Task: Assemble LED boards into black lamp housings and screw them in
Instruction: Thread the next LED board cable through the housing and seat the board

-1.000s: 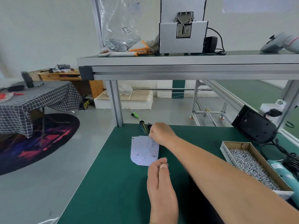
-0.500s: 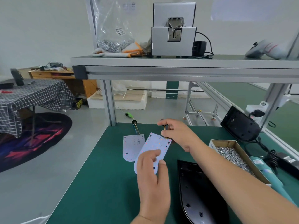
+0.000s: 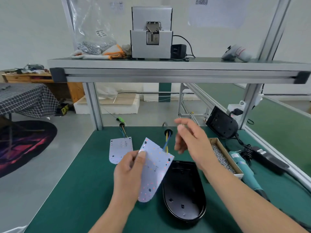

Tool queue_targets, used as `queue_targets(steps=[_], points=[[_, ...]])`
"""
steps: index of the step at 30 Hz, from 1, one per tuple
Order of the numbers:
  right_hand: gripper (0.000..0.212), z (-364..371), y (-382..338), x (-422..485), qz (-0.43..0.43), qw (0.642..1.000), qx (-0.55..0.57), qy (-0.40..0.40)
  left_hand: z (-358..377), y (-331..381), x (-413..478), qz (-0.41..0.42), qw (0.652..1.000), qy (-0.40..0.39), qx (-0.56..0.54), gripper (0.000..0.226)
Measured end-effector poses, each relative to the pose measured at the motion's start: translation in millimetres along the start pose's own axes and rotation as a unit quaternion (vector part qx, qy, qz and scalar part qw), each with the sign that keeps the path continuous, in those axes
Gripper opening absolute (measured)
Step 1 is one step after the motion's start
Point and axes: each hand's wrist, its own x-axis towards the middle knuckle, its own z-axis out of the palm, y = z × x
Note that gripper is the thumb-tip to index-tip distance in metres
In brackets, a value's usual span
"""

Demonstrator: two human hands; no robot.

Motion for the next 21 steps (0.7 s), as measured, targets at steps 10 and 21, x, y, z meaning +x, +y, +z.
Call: queue_targets(steps=[10,21], points=[[0.067,3.6,11.9,8.8,-0.075,0.950,-0.281,-0.116,-2.3,4.3,-3.2,-0.052,0.971,-0.129,-0.192,0.056],[0.024,11.9,12.3,-1.2,-0.081,0.933,-0.291,-0.198,-2.8,15.1,-2.0,-0.099,0.926,-0.188,-0.313,0.022]])
